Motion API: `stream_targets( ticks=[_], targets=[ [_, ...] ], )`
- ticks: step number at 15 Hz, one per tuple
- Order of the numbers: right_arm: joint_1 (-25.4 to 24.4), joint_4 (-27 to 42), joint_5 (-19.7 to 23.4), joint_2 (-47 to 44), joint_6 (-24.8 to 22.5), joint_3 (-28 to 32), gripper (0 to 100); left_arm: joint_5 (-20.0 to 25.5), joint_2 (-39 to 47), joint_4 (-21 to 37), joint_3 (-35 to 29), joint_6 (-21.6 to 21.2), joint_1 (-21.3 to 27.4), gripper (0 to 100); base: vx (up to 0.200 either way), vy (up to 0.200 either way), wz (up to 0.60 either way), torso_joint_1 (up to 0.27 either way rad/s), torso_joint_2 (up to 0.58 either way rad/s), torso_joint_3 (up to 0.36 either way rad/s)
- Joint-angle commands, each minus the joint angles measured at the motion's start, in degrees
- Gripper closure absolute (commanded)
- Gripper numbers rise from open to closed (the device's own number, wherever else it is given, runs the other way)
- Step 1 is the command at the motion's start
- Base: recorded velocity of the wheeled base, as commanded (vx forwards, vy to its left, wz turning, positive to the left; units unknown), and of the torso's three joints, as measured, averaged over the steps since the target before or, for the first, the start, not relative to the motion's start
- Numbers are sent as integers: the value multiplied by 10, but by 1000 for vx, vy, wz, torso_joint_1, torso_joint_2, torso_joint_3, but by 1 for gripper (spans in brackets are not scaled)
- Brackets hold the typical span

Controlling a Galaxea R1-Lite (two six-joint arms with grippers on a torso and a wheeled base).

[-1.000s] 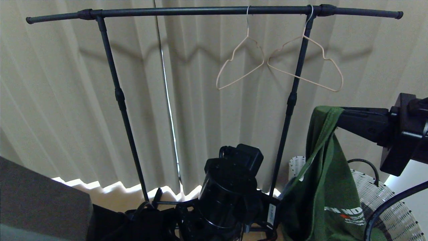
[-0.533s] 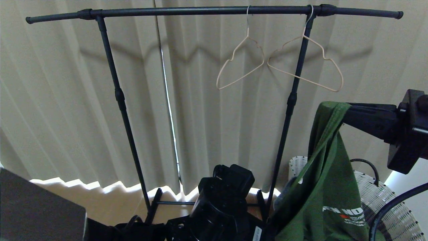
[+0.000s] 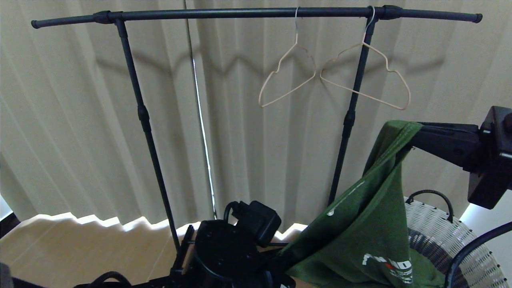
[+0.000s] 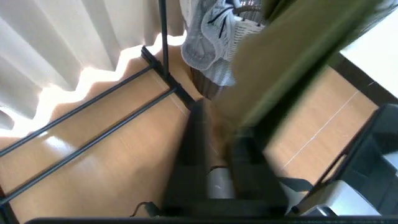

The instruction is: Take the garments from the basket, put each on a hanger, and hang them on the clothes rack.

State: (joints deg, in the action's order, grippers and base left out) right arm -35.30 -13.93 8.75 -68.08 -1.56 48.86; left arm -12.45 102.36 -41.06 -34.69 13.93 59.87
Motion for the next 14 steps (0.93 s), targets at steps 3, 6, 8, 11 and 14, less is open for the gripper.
stream_targets(
  ticks=[3, 6, 8, 11, 14],
  targets=[
    [1, 0, -1, 4, 0, 2, 100, -3, -187, 27, 15, -92, -15, 100, 0, 0, 0, 0, 0, 0],
    [5, -2, -2, 9, 0, 9, 100, -3, -279, 186, -93, -121, -64, 100, 0, 0, 0, 0, 0, 0],
    [21, -17, -2, 9, -1, 10, 100, -2, -302, 257, -154, -124, -94, 100, 0, 0, 0, 0, 0, 0],
    [49, -34, -1, -5, -2, 9, 100, -3, -282, 301, -201, -140, -133, 100, 0, 0, 0, 0, 0, 0],
    [52, -35, -2, -12, -2, 10, 100, -11, -239, 300, -209, -139, -150, 100, 0, 0, 0, 0, 0, 0]
  ],
)
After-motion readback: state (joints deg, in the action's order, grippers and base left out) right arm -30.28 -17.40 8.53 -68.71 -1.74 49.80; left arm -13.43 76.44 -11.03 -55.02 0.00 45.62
